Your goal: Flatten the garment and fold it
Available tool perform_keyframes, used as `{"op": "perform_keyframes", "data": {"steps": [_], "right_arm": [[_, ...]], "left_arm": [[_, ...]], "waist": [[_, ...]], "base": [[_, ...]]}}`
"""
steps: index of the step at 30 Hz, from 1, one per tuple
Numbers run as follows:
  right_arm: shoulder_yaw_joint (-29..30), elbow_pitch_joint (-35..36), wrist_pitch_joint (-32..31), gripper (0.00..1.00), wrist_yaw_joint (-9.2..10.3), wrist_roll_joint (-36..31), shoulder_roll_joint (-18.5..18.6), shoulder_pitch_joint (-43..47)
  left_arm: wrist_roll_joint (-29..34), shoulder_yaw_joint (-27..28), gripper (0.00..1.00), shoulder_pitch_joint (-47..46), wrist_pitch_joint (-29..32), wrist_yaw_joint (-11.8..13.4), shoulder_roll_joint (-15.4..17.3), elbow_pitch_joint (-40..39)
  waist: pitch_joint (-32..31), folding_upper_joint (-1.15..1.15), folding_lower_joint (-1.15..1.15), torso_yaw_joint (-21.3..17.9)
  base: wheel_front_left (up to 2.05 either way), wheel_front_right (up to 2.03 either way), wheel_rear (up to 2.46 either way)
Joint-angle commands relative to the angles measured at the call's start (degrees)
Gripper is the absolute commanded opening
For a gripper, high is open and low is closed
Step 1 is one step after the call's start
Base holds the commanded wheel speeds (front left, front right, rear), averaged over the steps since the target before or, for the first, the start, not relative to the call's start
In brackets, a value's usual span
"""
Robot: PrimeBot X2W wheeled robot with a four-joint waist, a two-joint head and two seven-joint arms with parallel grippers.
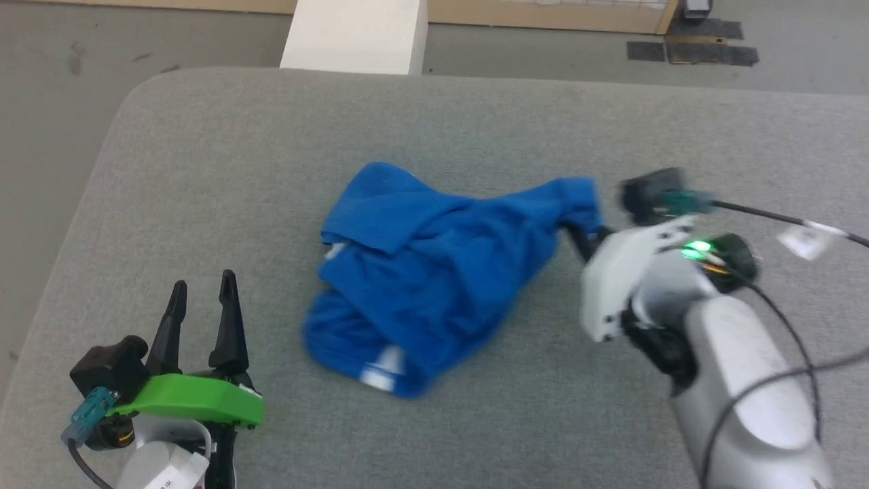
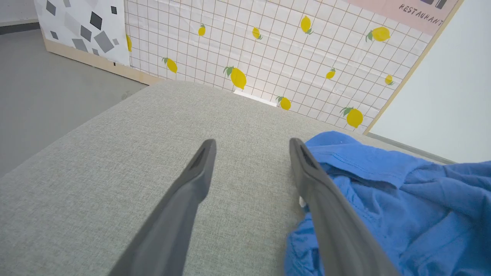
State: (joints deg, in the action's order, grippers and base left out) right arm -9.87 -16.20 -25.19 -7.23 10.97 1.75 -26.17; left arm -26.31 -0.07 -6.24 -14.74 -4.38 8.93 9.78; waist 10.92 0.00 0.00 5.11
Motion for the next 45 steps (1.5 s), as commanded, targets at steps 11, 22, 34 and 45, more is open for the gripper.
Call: {"op": "perform_keyframes", "data": {"steps": [11,22,34,45], "right_arm": [[14.9,10.5,-13.5,0.00,-0.25,0.6,0.1,21.1],[18.1,15.6,-2.4,1.00,-0.25,9.6,0.1,21.8],[9.5,12.1,-5.0,1.00,-0.25,0.5,0.1,13.1],[-2.7,2.1,-15.0,1.00,-0.25,-5.7,2.9,2.4]], "left_arm": [[0.8,-1.2,1.00,-0.7,-0.3,-0.6,-1.2,0.8],[0.6,-1.9,1.00,-0.2,-0.2,-0.4,-1.3,1.4],[0.5,-3.4,1.00,-0.8,0.7,-0.1,-1.4,0.2],[0.2,-4.7,1.00,-3.3,0.9,-0.6,-1.5,0.3]], "waist": [[-1.4,0.00,0.00,-2.5],[-2.5,0.00,0.00,-3.8],[-1.4,0.00,0.00,-2.2],[3.0,0.00,0.00,0.3]], "base": [[0.00,0.00,0.00],[0.00,0.00,0.00],[0.00,0.00,0.00],[0.00,0.00,0.00]]}}
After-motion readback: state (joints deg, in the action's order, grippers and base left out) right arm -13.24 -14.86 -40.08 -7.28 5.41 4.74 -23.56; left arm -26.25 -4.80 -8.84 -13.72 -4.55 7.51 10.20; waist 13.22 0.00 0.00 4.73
